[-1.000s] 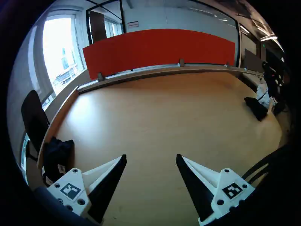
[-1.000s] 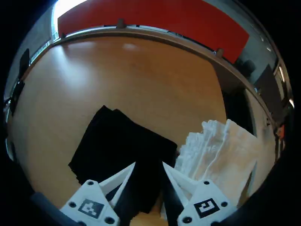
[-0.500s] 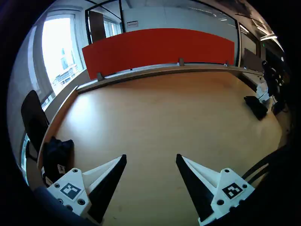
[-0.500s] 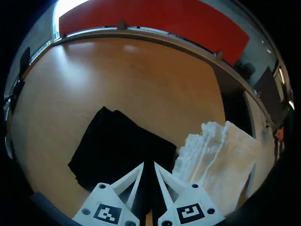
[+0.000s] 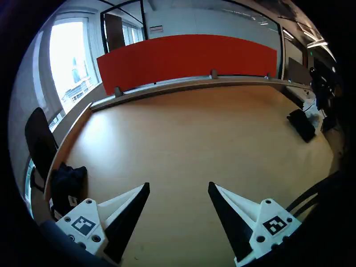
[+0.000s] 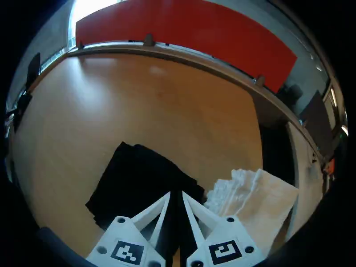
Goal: Fold towel
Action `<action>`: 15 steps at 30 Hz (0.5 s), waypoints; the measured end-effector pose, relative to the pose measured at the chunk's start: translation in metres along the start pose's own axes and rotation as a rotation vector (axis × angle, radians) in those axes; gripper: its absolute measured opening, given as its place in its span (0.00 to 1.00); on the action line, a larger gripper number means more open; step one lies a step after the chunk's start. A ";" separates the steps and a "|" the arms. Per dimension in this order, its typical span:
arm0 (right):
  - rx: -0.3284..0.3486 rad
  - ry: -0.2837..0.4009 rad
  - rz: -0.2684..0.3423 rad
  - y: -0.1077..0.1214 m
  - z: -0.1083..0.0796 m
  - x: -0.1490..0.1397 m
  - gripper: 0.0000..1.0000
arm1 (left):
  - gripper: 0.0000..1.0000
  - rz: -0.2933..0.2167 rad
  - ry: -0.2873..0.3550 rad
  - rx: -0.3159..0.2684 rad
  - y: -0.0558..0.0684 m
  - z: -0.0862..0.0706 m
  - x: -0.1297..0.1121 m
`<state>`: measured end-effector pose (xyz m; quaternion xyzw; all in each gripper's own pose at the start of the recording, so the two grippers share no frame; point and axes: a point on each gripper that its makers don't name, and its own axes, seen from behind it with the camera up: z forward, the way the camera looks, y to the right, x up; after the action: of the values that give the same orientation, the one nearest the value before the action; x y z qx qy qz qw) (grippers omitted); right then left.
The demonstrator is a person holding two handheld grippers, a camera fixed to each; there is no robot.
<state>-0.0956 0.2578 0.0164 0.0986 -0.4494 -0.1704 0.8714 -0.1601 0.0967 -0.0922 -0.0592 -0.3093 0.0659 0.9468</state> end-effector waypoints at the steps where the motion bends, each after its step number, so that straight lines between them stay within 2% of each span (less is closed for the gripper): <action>1: 0.001 0.006 -0.002 -0.001 -0.001 0.002 0.04 | 0.98 0.000 0.000 0.000 0.000 0.000 0.000; 8: 0.000 0.007 -0.013 0.000 -0.002 0.004 0.04 | 0.98 0.000 0.003 0.001 0.000 -0.001 0.001; 15: -0.022 -0.005 0.001 0.006 -0.003 -0.001 0.05 | 0.98 -0.002 0.002 0.003 -0.002 -0.002 -0.001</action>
<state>-0.0923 0.2639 0.0161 0.0884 -0.4498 -0.1750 0.8714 -0.1596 0.0947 -0.0945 -0.0573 -0.3085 0.0653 0.9472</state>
